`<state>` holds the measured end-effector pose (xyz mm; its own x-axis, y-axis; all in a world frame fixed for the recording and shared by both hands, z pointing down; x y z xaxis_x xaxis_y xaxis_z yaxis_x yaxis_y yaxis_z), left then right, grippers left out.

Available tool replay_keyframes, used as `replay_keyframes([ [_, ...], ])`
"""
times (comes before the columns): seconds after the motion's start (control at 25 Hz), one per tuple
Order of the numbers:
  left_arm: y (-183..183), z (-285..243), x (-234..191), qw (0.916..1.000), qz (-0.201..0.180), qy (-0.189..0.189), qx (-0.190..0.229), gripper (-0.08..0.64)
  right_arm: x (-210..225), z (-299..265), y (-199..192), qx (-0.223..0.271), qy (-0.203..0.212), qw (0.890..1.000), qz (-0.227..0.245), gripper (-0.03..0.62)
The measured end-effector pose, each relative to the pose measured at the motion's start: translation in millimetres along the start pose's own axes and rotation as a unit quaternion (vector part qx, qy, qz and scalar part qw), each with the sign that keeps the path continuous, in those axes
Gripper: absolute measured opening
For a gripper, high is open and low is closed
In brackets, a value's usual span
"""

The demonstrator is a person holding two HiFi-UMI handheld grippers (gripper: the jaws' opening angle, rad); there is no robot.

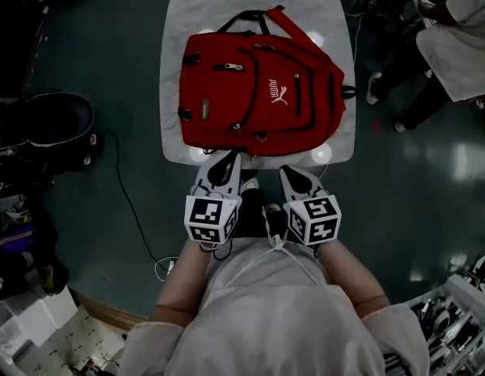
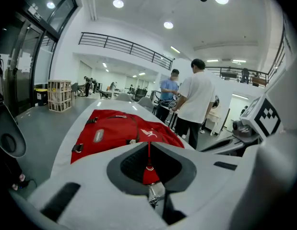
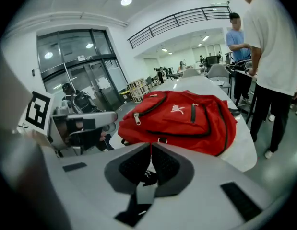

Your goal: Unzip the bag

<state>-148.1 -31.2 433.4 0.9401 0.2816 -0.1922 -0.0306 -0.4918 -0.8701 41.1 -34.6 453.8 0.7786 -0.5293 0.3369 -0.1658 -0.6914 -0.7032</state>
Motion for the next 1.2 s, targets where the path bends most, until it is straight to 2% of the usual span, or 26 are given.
replay_keyframes([
  [0.24,-48.0,-34.9,-24.0,0.9971,-0.013,-0.038,-0.065,0.028,-7.3,-50.5,-25.6,-0.055,0.002,0.998,-0.041,0.029],
  [0.36,-64.1,-49.2,-31.8,0.9954,-0.021,-0.045,-0.082,0.028,-9.4,-71.0,-35.9,-0.076,-0.002,0.996,-0.042,0.029],
  [0.56,-81.1,-68.3,-46.2,0.9943,-0.004,-0.052,-0.093,0.028,-16.1,-96.0,-46.4,-0.088,-0.011,0.994,-0.057,0.033],
  [0.68,-89.5,-75.7,-53.0,0.9936,0.002,-0.055,-0.099,0.028,-22.1,-108.1,-52.8,-0.101,-0.004,0.993,-0.064,0.096],
  [0.88,-96.9,-83.1,-57.2,0.9932,-0.009,-0.051,-0.104,0.028,-30.0,-123.3,-57.8,-0.124,-0.02,0.991,-0.05,0.097],
  [1.12,-97.6,-87.3,-59.3,0.9938,-0.007,-0.047,-0.101,0.028,-26.6,-136.9,-58.9,-0.152,-0.066,0.985,-0.049,0.094],
  [1.2,-97.6,-89.4,-59.5,0.9925,-0.006,-0.051,-0.111,0.026,-24.2,-137.0,-58.8,-0.157,-0.075,0.984,-0.036,0.056],
])
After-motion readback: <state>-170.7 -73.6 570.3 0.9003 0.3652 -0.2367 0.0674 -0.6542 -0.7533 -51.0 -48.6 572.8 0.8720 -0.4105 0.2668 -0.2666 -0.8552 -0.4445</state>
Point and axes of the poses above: the fingertips, and each gripper's own axes: z backward along the fingers, x to its right, y out of its top, the point moved 8 cm from there along z, backward along the fingers, and after that the axes turned 1 degree about y, right-handed, at the moved point
